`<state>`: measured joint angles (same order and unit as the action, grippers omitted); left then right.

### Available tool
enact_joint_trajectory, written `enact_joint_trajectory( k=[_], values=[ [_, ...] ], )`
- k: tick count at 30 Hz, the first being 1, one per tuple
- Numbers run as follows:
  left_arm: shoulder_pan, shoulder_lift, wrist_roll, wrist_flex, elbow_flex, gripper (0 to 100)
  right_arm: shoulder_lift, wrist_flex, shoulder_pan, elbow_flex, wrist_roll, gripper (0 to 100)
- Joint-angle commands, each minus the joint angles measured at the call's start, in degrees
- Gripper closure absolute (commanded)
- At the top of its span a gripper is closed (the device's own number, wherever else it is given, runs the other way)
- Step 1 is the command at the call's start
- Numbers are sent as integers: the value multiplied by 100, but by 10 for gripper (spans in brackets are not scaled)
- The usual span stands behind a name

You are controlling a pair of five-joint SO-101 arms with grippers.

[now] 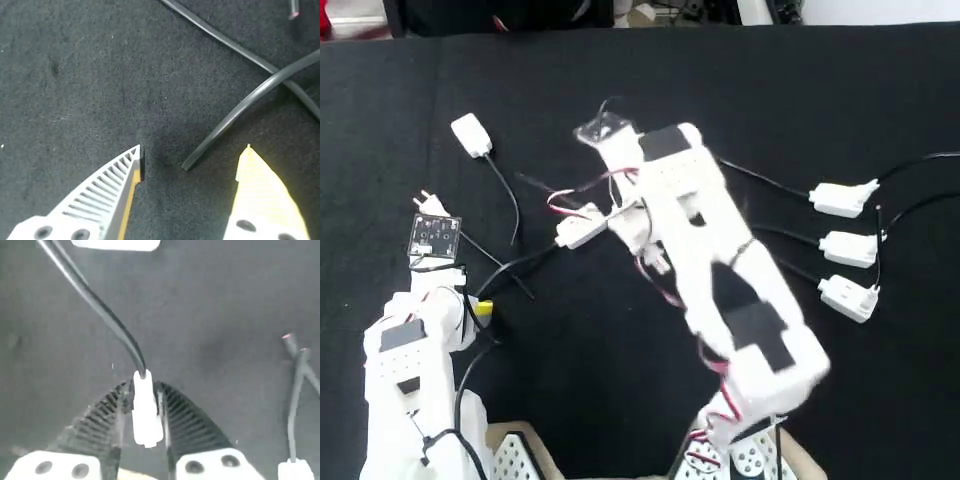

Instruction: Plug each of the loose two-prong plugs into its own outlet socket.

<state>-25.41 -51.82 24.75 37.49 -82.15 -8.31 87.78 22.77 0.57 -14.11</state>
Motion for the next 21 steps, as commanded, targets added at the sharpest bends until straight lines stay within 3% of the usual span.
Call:
enact_joint_trajectory(
  k=[1,10,16,21],
  values=[
    [-48,-97,26,18,145,701,1262,-1099,70,963,176,986],
    [-31,-97,26,18,145,701,3644,-4642,343,4268,229,986],
    [-22,-97,26,18,145,701,3996,-6356,396,5569,1600,986],
    [-22,-97,26,18,145,701,3996,-8932,536,6879,2180,985]
  ],
)
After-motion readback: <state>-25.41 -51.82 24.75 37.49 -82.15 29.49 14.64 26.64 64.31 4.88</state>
